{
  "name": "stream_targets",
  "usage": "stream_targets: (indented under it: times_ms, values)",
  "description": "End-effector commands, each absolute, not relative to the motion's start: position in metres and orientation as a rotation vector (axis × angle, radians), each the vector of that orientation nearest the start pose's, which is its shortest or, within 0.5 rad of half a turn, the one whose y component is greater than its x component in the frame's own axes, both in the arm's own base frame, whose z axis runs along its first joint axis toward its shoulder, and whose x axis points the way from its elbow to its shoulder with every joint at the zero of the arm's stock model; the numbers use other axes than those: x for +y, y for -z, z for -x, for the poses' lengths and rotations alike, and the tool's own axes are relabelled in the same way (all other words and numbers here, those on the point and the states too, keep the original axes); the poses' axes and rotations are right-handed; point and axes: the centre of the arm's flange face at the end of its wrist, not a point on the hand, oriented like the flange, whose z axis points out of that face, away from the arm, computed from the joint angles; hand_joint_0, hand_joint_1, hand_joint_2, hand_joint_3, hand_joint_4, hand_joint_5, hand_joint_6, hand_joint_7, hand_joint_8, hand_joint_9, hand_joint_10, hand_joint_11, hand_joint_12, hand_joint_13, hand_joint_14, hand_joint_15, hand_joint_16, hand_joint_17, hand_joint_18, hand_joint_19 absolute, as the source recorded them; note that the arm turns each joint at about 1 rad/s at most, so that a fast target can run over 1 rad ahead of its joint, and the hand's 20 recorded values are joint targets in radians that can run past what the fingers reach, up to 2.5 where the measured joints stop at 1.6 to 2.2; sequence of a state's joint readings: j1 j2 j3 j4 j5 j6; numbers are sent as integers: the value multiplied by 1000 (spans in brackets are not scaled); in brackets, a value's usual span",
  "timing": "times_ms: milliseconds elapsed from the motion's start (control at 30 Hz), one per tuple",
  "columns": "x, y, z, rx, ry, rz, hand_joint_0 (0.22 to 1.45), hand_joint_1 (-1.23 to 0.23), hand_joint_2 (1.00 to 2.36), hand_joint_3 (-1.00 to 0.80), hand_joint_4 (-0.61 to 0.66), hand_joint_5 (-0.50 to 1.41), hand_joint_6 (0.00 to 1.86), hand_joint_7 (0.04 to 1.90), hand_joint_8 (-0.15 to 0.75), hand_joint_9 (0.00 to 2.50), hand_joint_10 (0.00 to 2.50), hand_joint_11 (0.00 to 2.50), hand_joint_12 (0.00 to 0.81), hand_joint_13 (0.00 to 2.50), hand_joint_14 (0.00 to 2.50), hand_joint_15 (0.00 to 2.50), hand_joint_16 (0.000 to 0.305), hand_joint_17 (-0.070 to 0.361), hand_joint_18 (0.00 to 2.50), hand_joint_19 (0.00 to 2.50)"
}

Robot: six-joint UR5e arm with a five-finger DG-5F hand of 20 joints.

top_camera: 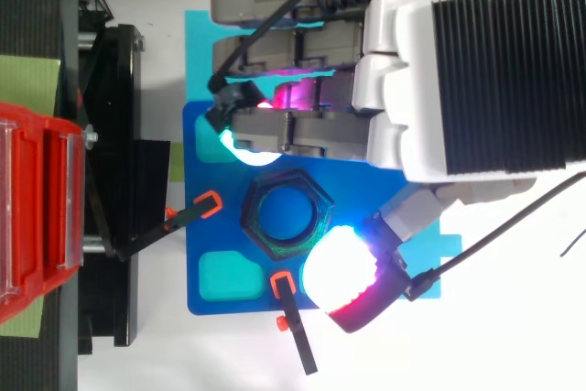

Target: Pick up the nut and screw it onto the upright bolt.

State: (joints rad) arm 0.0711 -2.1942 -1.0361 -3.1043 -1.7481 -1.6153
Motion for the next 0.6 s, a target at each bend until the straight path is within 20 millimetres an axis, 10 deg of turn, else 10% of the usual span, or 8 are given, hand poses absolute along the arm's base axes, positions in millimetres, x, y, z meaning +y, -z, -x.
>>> stream_targets:
  times_ms: [0,567]
  values:
    - [-59,-372,-740,1591,-157,243,532,-146,1000,-500,248,-75,503,765,242,979,0,0,180,529,0,0,13,29,163,0]
    - [-18,-343,-741,1577,-197,243,522,-113,1000,-500,271,-57,503,846,218,831,0,0,200,371,0,0,18,40,2,0]
